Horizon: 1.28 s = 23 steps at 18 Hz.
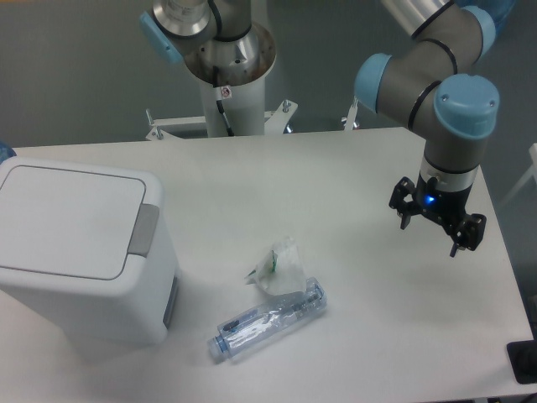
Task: Open the trash can
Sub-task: 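Lower the open gripper slightly above the table beside the bottle, then move the open gripper across the table toward the trash can lid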
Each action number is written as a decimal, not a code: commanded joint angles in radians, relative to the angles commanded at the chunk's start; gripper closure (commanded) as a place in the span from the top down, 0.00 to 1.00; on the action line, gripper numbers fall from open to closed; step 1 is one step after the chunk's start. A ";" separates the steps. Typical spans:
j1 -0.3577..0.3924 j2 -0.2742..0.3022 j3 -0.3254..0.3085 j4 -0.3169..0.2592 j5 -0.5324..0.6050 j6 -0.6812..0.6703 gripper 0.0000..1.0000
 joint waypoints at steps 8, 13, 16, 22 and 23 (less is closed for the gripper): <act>-0.003 -0.003 -0.011 0.003 -0.014 0.003 1.00; 0.006 0.021 -0.075 0.084 -0.141 -0.157 1.00; 0.003 0.038 -0.048 0.084 -0.214 -0.332 1.00; -0.038 0.044 -0.005 0.086 -0.362 -0.641 1.00; -0.054 0.055 0.000 0.086 -0.376 -0.673 1.00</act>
